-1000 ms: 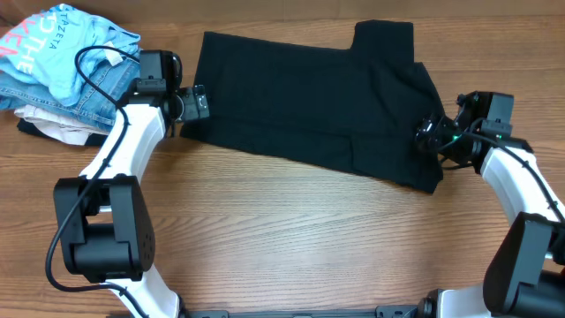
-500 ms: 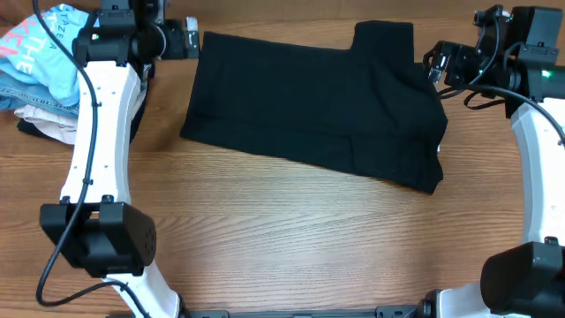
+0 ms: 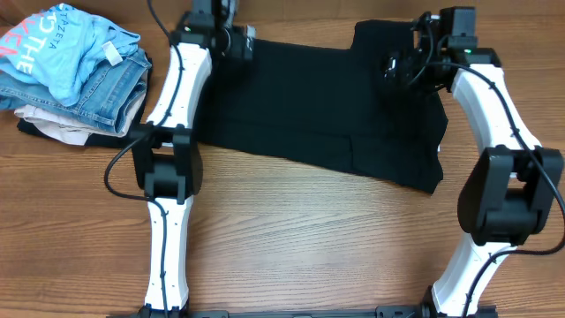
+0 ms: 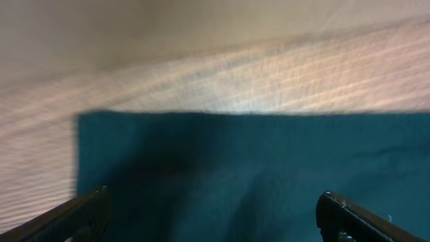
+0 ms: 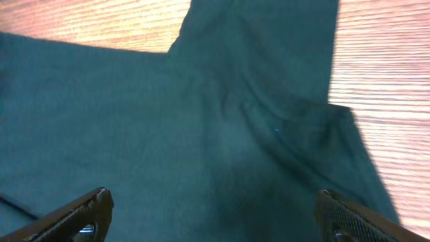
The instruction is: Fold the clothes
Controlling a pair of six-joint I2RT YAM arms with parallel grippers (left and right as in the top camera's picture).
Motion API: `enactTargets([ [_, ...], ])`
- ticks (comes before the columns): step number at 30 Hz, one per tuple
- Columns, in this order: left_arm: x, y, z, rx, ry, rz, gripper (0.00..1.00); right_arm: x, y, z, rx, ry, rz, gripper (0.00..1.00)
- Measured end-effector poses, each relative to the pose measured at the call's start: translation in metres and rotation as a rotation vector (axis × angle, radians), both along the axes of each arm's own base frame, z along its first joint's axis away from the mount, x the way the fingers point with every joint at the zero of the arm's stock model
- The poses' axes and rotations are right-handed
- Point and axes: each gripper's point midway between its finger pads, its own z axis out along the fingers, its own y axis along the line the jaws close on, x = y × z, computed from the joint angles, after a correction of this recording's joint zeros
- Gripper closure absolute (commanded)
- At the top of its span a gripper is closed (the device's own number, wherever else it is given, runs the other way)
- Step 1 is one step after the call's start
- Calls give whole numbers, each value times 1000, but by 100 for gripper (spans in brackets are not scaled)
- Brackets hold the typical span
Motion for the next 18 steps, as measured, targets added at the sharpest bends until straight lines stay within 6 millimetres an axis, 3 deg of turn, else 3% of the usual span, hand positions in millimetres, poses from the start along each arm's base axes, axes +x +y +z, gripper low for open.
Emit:
enactTargets([
  [3,-14,-1,-42,38,104,-14,0,-5,9,-14,-1,43,15,0],
  [10,-46,8,-54,92,254,-16,0,-19,17,-23,10,118,10,0],
  [13,-46,9,-54,95,252,-14,0,-16,25,-29,10,117,24,0],
  [14,-43,10,-52,101,238,-8,0,-15,30,-39,9,130,33,0],
  [18,-7,12,-30,106,67,13,0,-3,36,-41,9,81,43,0],
])
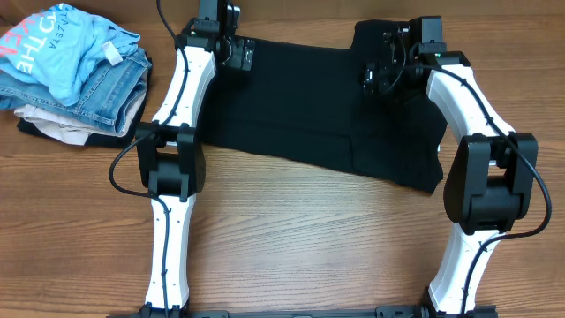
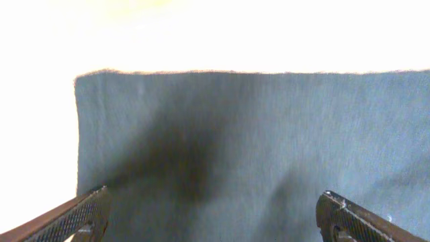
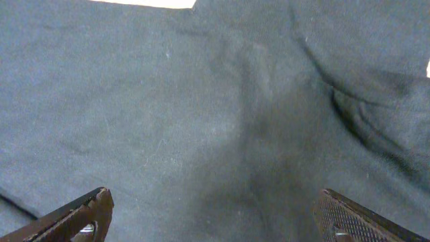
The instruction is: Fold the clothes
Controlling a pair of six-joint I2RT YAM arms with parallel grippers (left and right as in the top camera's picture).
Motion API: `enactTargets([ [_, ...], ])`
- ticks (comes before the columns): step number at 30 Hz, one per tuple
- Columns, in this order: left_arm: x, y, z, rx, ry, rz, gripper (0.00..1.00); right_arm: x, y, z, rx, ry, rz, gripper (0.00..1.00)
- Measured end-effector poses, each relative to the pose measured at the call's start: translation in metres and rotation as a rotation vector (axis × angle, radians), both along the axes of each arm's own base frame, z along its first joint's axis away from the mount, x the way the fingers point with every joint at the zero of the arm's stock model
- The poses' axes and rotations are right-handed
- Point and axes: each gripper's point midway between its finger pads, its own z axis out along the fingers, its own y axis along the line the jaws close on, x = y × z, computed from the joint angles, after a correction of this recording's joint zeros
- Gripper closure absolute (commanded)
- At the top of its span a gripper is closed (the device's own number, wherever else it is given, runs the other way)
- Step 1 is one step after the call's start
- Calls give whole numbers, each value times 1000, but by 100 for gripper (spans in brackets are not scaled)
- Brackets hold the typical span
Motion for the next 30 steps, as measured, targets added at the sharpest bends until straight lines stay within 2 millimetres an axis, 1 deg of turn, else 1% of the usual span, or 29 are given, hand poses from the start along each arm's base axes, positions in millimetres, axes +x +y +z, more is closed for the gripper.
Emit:
enactTargets([
  [3,14,-1,12,9,-77,-16,0,0,0,0,0,0,0,0],
  [5,20,0,17,15,-109,-15,0,0,0,0,0,2,0,0],
  [6,25,4,14,23,-124,-13,0,-1,0,-1,0,6,0,0],
  [7,27,8,5,29,-118,-8,0,-2,0,-1,-1,10,0,0],
  [9,27,20,-24,37,-86,11,0,-5,0,-3,-1,23,0,0],
  [10,29,24,-33,16,-82,24,0,-5,0,-3,-1,23,1,0],
  [12,33,39,-32,22,-94,54,0,-5,0,-3,-1,23,0,0],
  [14,38,49,-31,22,-116,72,0,-5,0,-3,-1,24,0,0],
  [17,45,57,-26,21,-150,87,2,-5,1,-3,3,23,2,0],
  [20,52,57,-19,15,-192,88,9,-5,1,-3,3,24,2,0],
  [21,53,56,-21,9,-195,85,11,-5,1,-3,3,24,2,0],
  [22,53,55,-26,1,-189,84,14,-5,1,-3,3,25,2,0],
  [23,54,52,-34,-19,-187,83,17,-6,1,-3,3,26,2,0],
  [24,54,51,-35,-30,-186,84,21,-6,0,-3,3,28,2,0],
  [25,54,50,-36,-36,-185,83,32,-6,0,-3,2,27,2,0],
  [27,55,48,-36,-43,-186,77,58,-6,1,-3,3,28,2,0],
  [30,54,44,-37,-65,-179,85,87,-6,0,-3,2,28,2,0],
])
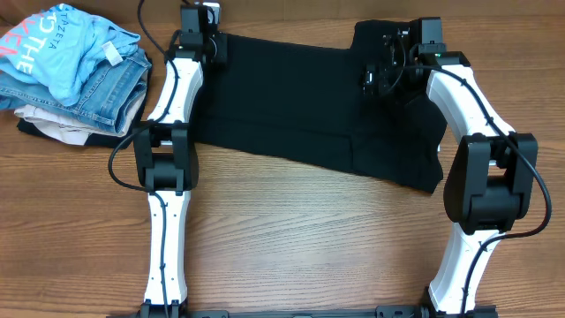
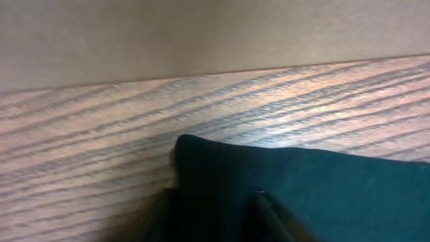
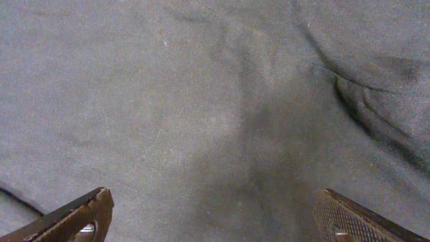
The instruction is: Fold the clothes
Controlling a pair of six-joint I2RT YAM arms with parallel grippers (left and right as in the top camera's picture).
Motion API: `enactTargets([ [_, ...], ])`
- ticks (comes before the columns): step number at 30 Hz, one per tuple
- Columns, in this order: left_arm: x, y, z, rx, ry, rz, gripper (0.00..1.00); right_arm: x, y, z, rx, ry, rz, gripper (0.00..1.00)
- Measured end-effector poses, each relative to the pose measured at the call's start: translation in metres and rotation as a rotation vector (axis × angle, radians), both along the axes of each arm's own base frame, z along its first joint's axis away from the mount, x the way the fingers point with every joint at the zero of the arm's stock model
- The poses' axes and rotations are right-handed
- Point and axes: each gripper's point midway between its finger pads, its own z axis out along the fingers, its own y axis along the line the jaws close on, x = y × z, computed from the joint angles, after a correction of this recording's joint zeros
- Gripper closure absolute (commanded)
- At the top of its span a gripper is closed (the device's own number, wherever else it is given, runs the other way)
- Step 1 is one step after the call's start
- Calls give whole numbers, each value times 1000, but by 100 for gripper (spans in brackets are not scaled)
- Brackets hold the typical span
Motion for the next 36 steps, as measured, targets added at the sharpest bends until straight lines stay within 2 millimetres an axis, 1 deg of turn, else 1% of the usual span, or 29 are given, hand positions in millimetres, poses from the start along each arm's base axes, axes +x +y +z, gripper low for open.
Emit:
enactTargets([
  [1,-2,-2,-1,-15,14,11,93,0,-1,0,-3,-1,-2,0],
  [2,-4,-3,-1,-22,29,14,96,1,-2,0,-11,-4,-6,0],
  [4,-15,-2,0,-23,94,21,96,5,-5,1,-27,-19,-16,0],
  [5,-26,1,0,-16,153,32,96,11,-9,5,-41,-47,-27,0],
  [6,-32,2,1,-14,184,37,96,15,-12,8,-48,-64,-34,0],
  [7,-38,2,2,-10,213,39,96,23,-15,14,-53,-100,-41,1],
  [8,-47,4,5,-5,255,43,96,34,-22,25,-57,-148,-59,4],
  [9,-59,4,6,-1,313,44,96,47,-29,36,-62,-209,-76,7],
  [10,-65,4,10,0,332,45,96,53,-34,41,-66,-238,-87,9],
  [11,-69,5,15,2,348,44,96,60,-42,49,-75,-276,-106,12],
  [12,-73,5,25,2,350,44,96,68,-52,57,-86,-321,-126,12],
  [13,-72,2,34,2,337,41,96,72,-57,60,-91,-340,-138,12],
  [14,-76,-1,37,6,347,36,96,80,-63,65,-98,-380,-151,12],
  [15,-78,-3,38,8,353,32,96,86,-65,64,-99,-401,-156,12],
  [16,-82,-8,36,14,369,26,96,92,-65,56,-103,-411,-157,12],
  [18,-89,-20,32,25,397,8,96,96,-65,24,-107,-372,-152,12],
  [19,-92,-24,32,30,404,1,96,95,-65,1,-112,-336,-152,12],
  [20,-94,-28,31,33,414,-6,96,93,-67,-15,-122,-309,-156,12],
  [21,-95,-30,31,36,415,-9,96,93,-68,-23,-127,-296,-157,13],
  [23,-97,-33,30,42,422,-12,96,93,-73,-26,-133,-292,-168,17],
  [25,-98,-33,29,42,426,-12,96,90,-85,-28,-139,-280,-183,23],
  [27,-98,-33,29,43,426,-12,96,85,-99,-33,-149,-253,-207,25],
  [29,-98,-33,29,43,427,-11,96,83,-106,-36,-153,-239,-218,25],
  [31,-98,-33,29,43,428,-11,96,82,-109,-38,-157,-236,-224,32],
  [32,-99,-33,29,43,428,-11,96,82,-109,-38,-157,-237,-223,37],
  [33,-99,-33,29,43,429,-11,96,83,-109,-37,-158,-239,-222,44],
  [35,-99,-33,29,43,428,-11,96,83,-109,-37,-156,-238,-226,66],
  [36,-99,-33,29,43,429,-11,96,83,-109,-37,-156,-238,-224,74],
])
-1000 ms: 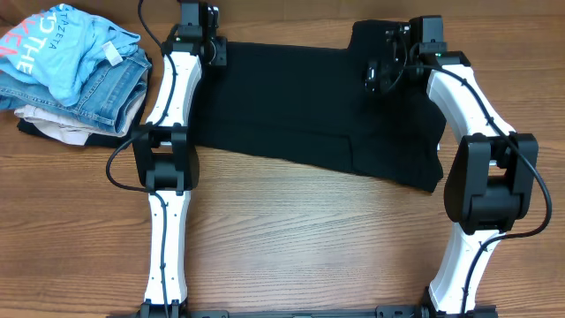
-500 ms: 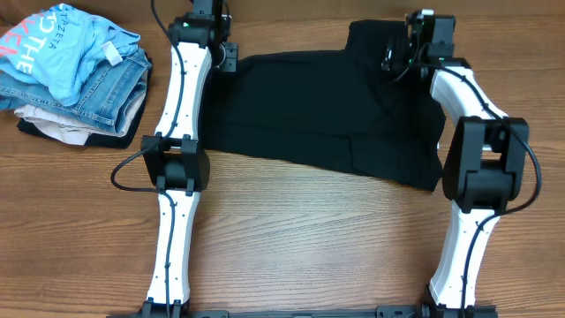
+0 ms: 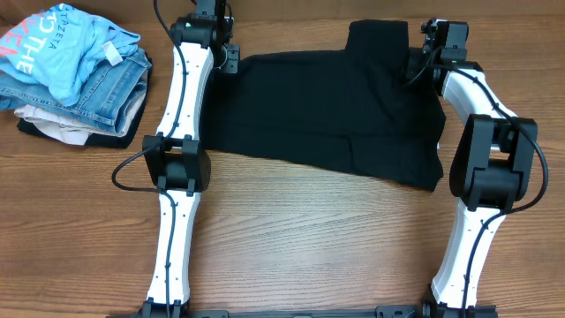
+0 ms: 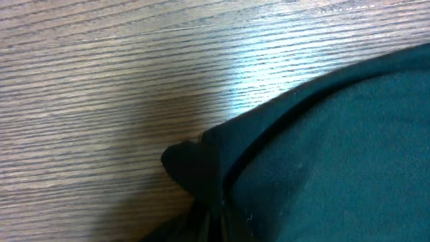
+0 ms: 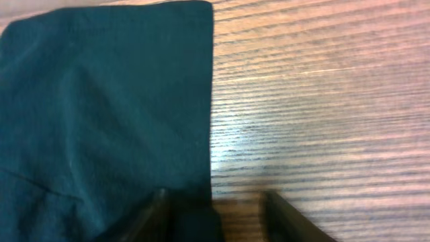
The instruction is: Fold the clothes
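Note:
A black garment (image 3: 327, 106) lies spread flat across the far middle of the wooden table (image 3: 309, 247). My left gripper (image 3: 229, 60) is at its far left corner. In the left wrist view that gripper (image 4: 209, 225) is shut on the bunched corner of the garment (image 4: 336, 134). My right gripper (image 3: 413, 67) is at the garment's far right edge, beside the sleeve. In the right wrist view its fingers (image 5: 156, 212) stand a little apart, with the edge of the garment (image 5: 101, 101) between them and bare wood on the right.
A pile of clothes (image 3: 71, 71) sits at the far left: a light blue printed shirt on jeans, with tan and black pieces under them. Both arms' white links stretch from the near edge to the far side.
My left gripper, still holding the far left corner, has drawn it inward to the right. My right gripper has gone from the garment's middle to its right edge, and its fingers stand closer together.
Both grippers began open above the spread garment, left near the far left corner and right over the right half. The left then reached the corner and closed on it while the right stayed open. Now the corner is pulled inward and the right straddles the right edge.

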Controlling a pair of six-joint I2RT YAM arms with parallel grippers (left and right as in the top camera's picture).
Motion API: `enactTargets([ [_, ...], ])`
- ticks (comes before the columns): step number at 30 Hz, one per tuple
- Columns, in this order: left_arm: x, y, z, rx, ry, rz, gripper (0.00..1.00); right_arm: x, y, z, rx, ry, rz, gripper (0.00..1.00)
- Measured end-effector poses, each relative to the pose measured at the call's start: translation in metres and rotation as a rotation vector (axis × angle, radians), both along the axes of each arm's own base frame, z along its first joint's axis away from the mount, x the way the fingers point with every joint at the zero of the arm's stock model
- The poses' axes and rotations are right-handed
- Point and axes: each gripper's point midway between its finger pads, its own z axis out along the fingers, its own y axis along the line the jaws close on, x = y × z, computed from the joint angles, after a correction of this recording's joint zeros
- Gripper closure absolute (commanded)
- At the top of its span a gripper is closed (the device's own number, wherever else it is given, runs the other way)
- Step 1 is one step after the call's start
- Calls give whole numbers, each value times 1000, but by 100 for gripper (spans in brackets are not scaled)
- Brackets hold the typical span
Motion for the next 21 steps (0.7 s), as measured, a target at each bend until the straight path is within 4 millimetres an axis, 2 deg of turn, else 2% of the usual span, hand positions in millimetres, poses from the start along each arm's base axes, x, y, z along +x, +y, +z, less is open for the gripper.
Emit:
enactTargets([
  [3,-1,0,0,1,5,0,96,-3,0,-3,-1,19,2,81],
  [6,-2,0,-1,2,11,0,96,-11,1,-9,-2,57,7,94],
  [9,-2,3,-1,16,8,6,96,-20,0,-10,7,135,5,96],
  [11,-3,8,3,32,6,15,96,-16,-3,9,10,159,1,96],
  [14,2,13,24,37,-42,26,96,-6,-12,54,9,126,-11,96],
  [17,10,17,50,34,-114,36,96,-18,-17,86,44,162,-10,97],
  [20,7,20,54,53,-112,41,96,-36,-14,103,109,216,10,96],
  [21,6,21,53,56,-108,42,96,-47,-12,101,138,262,16,96],
])
